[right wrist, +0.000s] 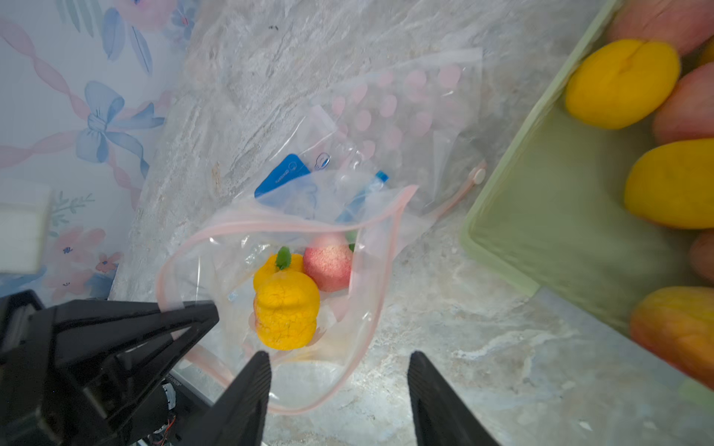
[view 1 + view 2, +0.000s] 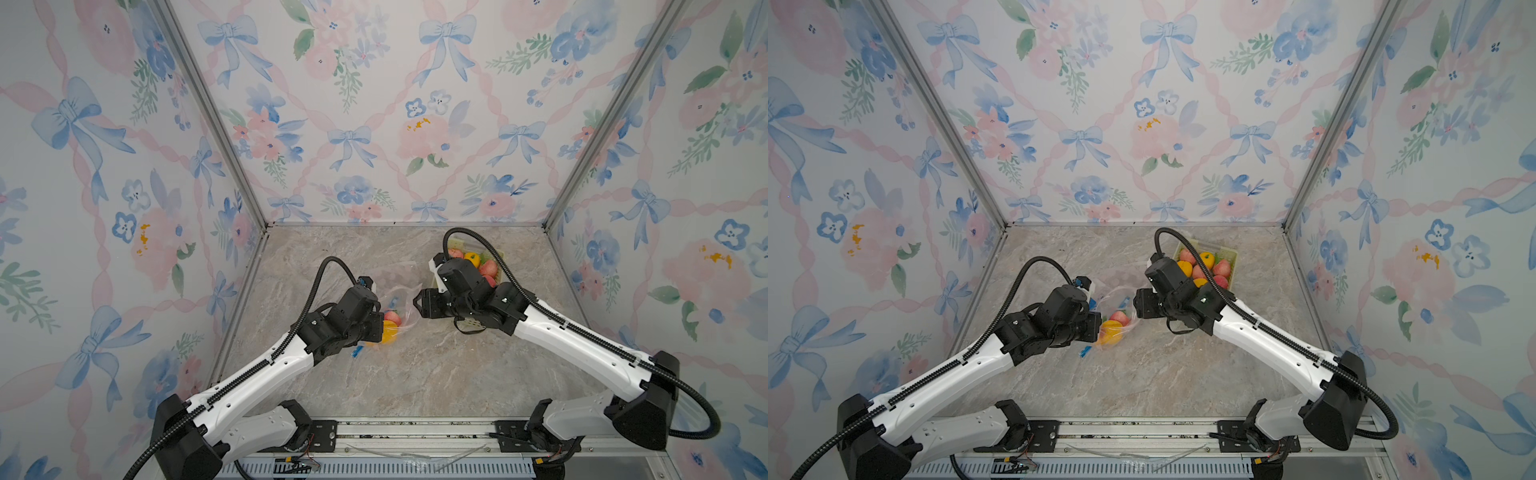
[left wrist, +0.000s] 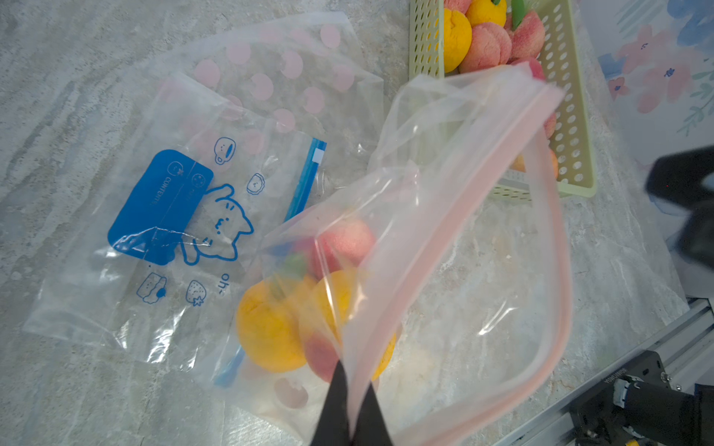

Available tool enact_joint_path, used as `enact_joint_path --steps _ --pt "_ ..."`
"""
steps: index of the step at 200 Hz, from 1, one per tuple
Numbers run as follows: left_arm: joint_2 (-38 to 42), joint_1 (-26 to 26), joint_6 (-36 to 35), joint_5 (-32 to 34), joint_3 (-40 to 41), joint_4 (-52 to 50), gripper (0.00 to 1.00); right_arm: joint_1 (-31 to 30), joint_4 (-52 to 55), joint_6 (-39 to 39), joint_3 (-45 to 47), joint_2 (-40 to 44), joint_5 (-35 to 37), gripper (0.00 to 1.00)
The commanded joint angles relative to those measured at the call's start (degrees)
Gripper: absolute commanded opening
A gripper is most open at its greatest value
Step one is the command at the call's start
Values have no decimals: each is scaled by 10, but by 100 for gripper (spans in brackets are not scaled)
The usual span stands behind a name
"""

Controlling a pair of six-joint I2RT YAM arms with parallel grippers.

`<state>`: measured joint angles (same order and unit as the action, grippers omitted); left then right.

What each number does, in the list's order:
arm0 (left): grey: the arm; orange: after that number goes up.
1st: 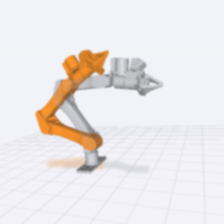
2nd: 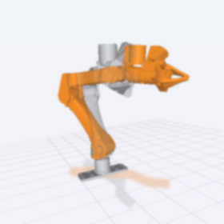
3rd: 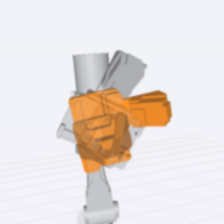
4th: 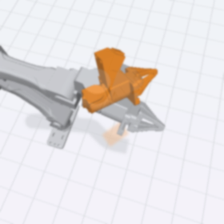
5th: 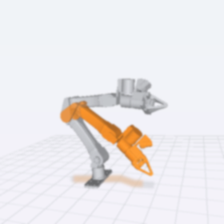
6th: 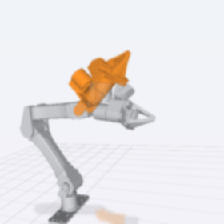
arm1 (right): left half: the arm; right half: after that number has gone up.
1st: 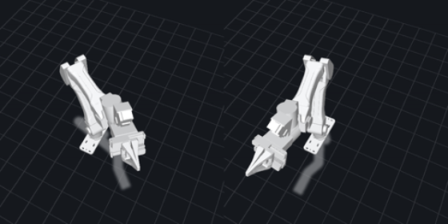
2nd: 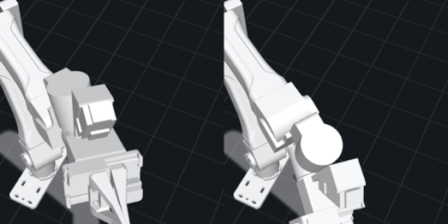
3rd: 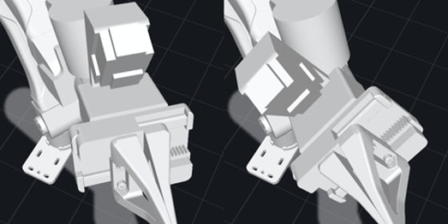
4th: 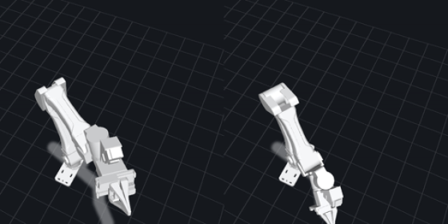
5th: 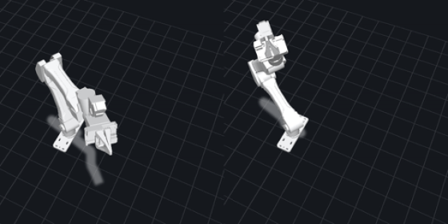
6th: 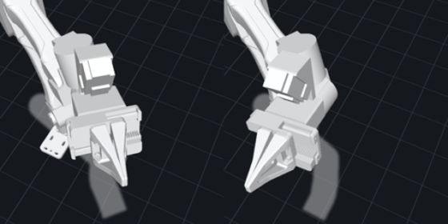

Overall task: Place the peach in a zip-top bag and seal the zipper
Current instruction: Adjust the zipper food storage bag at the center of the board, then pick up the peach from the basket.

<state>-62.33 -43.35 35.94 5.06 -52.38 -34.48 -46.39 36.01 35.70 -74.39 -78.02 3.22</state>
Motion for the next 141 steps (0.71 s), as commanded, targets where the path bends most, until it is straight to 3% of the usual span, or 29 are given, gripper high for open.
enact_joint_path --steps 1,64,99,141 --pt "0 5 -9 3 -6 -4 0 56 26 -31 -16 12 9 63" --pt "20 5 6 21 0 8 0 216 65 -82 -28 -107 44 68" --pt "21 6 9 24 -3 15 0 246 61 -111 -34 -185 58 75" --pt "21 6 14 25 0 18 0 249 49 -141 -68 -263 72 77"
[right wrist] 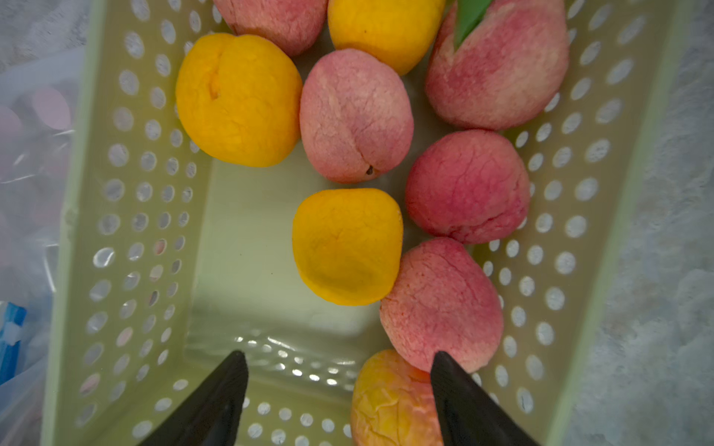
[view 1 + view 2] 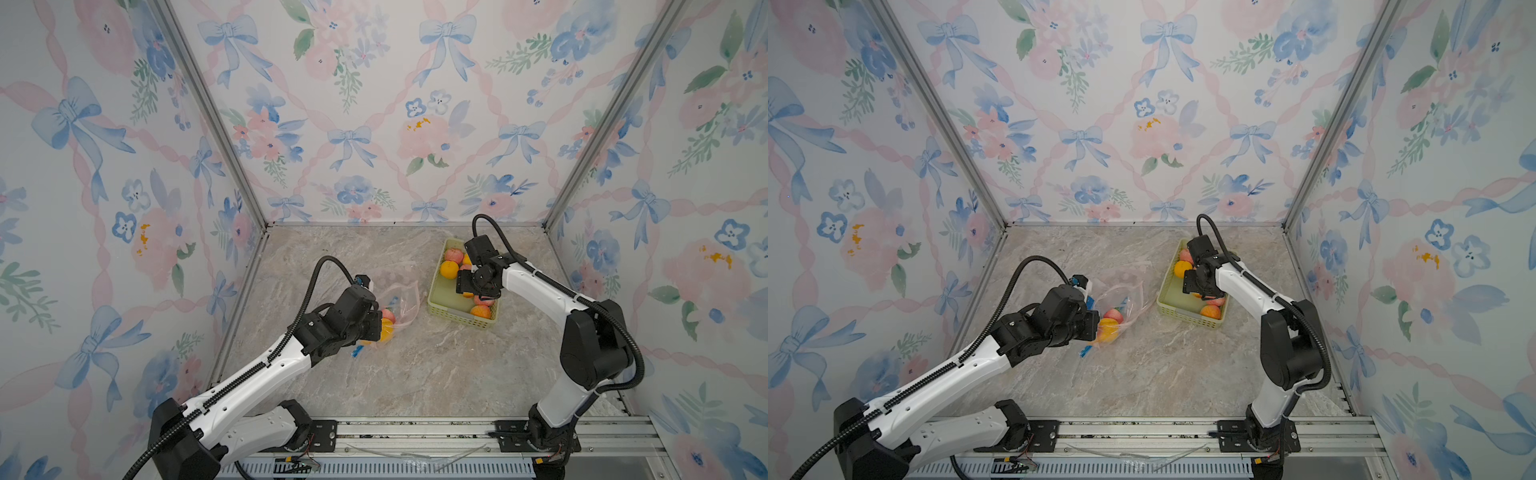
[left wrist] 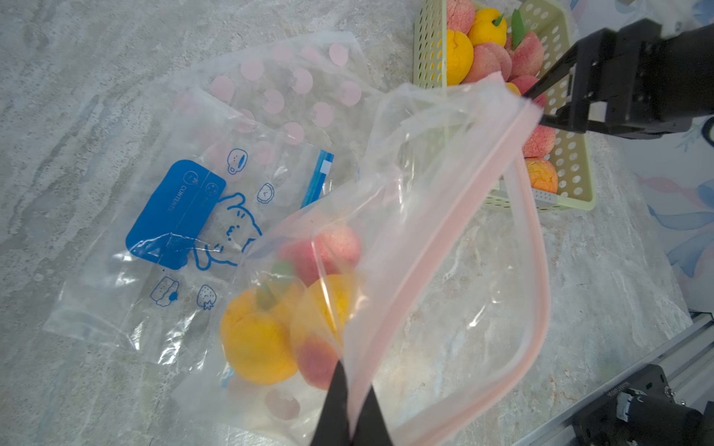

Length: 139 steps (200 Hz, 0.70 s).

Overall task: Place the peach in a zip-top bag and seal the zipper
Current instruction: Pick up the peach from the basket.

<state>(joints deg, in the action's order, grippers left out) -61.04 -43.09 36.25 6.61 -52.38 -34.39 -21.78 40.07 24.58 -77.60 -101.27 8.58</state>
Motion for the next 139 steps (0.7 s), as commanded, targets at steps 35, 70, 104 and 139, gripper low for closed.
enact_joint_path --steps 35,70,104,139 --pt "10 3 13 9 5 20 0 -1 26 -50 -84 -86 54 78" --pt "14 2 16 8 9 25 0 -1 38 -59 -116 -126 78 79" --pt "15 3 19 6 11 26 0 -1 35 -61 -118 -149 80 78" --pt "18 3 22 6 12 27 0 0 20 -55 -99 -148 72 72"
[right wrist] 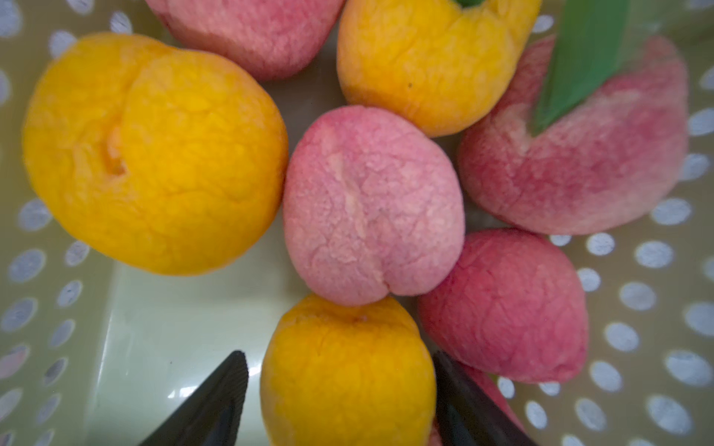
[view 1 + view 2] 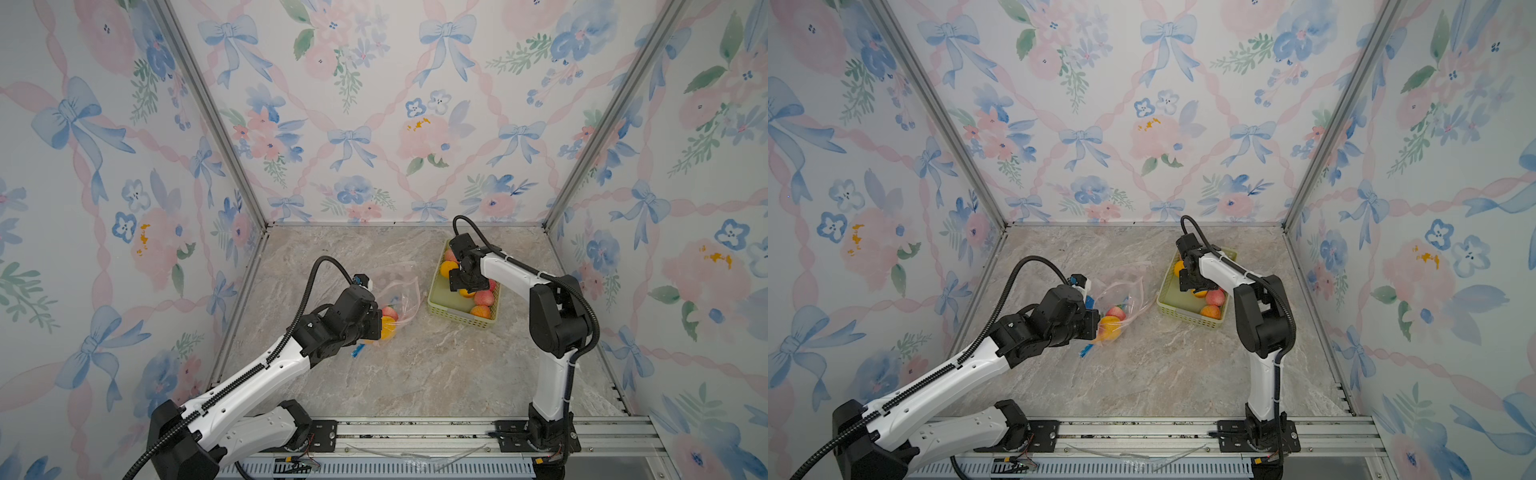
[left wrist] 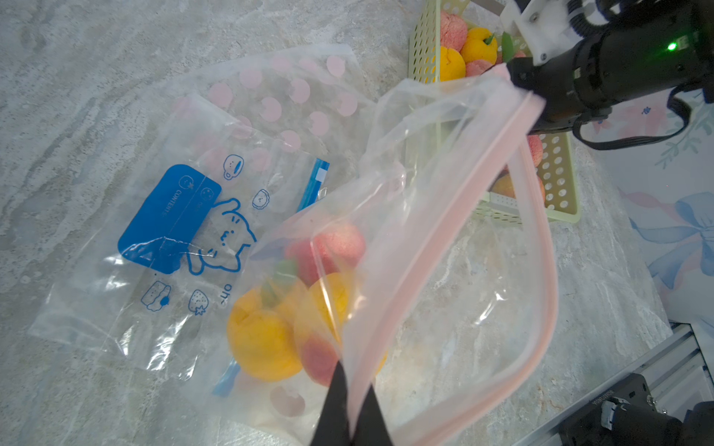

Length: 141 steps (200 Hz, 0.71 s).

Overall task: Place the peach in a zip-top bag and seal the zipper
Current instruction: Pick up the peach from the basket.

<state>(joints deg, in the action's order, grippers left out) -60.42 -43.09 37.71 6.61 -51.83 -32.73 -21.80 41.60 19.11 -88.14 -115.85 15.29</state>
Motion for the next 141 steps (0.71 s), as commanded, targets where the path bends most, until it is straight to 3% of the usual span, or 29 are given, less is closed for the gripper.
enact_joint_path --steps 1,41,73,107,141 --pt "11 3 8 6 7 10 0 0 4 0 7 -3 4 71" --pt "11 3 7 6 8 10 0 -6 2 1 23 29 -2 54" --pt "7 2 2 6 8 11 0 -24 -4 6 48 103 -6 44" --pt "5 4 -3 8 9 14 0 -68 -19 16 83 220 -22 41" --pt "1 6 -4 6 9 17 0 -166 -52 39 113 343 -28 41"
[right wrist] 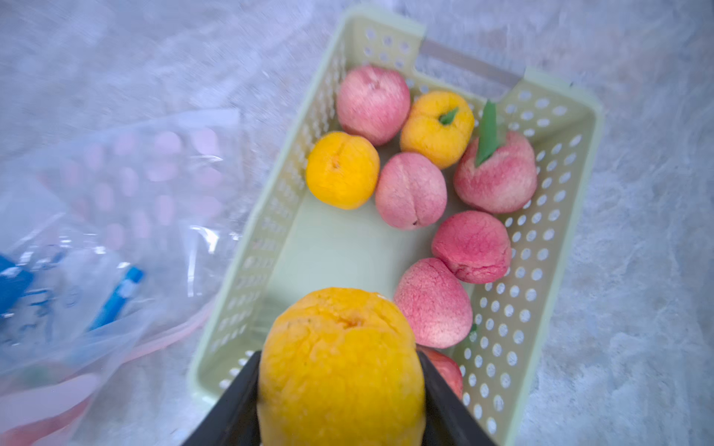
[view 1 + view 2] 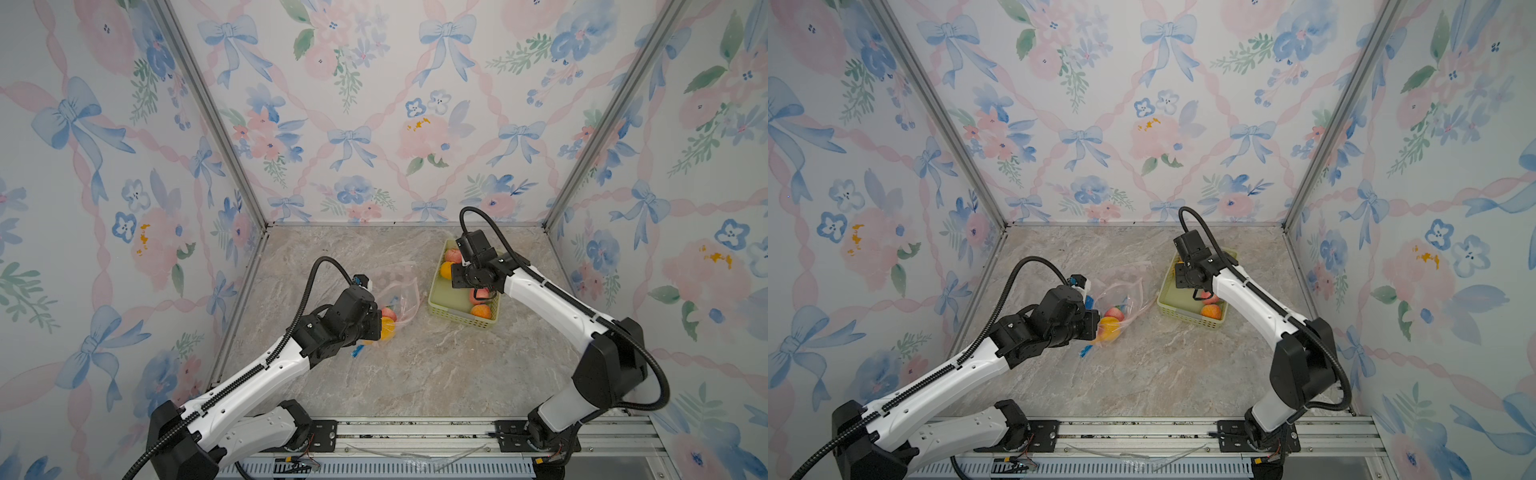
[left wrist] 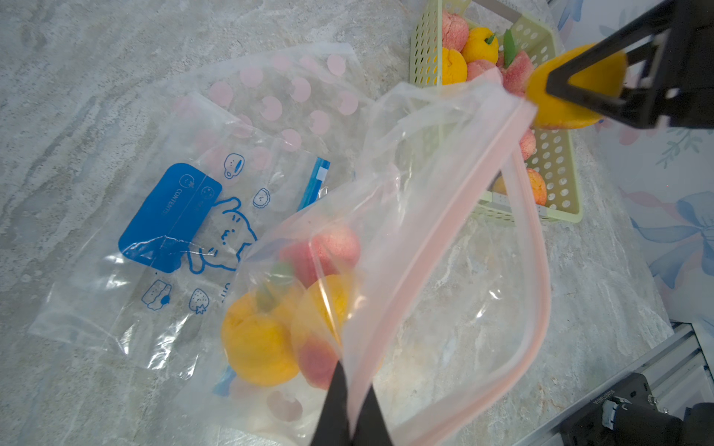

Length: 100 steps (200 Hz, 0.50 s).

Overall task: Place the peach in a zip-top bag and seal the zipper
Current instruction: Pick up the peach from the basket, then place the peach in the zipper food storage bag.

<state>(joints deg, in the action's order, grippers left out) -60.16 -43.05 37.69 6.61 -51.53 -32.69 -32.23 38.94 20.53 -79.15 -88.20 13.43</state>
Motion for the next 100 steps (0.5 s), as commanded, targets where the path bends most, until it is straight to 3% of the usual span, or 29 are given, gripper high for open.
enact_joint_path --steps 1,48,100 --pt "-1 6 -4 6 6 17 0 -65 -27 26 24 69 -9 41" --pt "-3 9 -2 2 9 21 0 -203 -135 70 82 132 -16 41" --pt "1 9 1 -22 8 22 0 -260 -189 75 59 38 -3 41"
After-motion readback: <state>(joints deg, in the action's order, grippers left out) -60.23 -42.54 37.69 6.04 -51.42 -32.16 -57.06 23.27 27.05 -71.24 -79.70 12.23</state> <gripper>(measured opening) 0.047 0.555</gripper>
